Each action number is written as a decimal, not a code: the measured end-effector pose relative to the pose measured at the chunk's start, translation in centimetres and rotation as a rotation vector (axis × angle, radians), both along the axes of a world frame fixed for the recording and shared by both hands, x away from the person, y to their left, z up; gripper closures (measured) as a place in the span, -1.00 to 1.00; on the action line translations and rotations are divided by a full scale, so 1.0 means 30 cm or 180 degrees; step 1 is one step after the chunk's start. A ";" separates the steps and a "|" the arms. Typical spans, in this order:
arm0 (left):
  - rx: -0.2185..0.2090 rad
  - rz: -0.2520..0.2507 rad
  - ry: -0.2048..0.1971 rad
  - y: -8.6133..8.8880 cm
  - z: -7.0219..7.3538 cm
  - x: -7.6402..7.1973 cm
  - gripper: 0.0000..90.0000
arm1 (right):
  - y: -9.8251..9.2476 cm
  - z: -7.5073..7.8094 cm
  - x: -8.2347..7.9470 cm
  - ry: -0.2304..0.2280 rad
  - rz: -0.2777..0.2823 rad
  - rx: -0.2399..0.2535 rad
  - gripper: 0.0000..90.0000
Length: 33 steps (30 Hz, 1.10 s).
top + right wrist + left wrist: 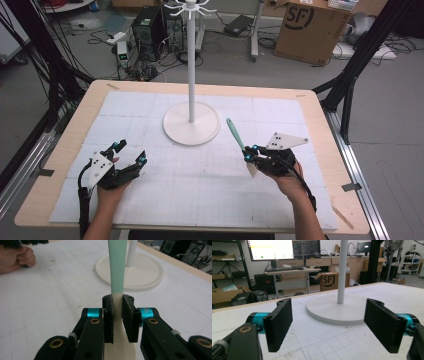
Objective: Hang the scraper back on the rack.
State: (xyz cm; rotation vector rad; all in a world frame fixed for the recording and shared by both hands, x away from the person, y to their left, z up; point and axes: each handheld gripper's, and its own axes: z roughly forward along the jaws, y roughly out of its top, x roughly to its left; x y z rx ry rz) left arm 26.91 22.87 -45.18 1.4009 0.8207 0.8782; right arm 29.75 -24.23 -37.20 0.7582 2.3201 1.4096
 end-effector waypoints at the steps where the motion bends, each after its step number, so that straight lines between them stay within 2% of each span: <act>1: 0.0000 0.0000 0.0001 0.000 0.000 0.000 -0.48 | -0.001 -0.004 -0.001 -0.0013 -0.0006 0.0039 0.79; 9: -0.0001 -0.0001 0.0000 0.000 0.000 0.000 -0.48 | -0.009 -0.043 -0.015 -0.0070 -0.0093 0.0292 0.79; 14: 0.0007 -0.0001 0.0001 0.000 0.000 0.000 -0.48 | -0.016 -0.051 -0.024 -0.0093 -0.0123 0.0383 0.79; 21: 0.0007 -0.0001 0.0001 0.000 0.000 0.000 -0.48 | -0.034 -0.042 -0.034 -0.0244 -0.0293 0.0575 0.79; 33: 0.0012 -0.0002 0.0001 0.000 0.000 0.000 -0.47 | -0.049 -0.027 -0.027 -0.0489 -0.0443 0.0876 0.79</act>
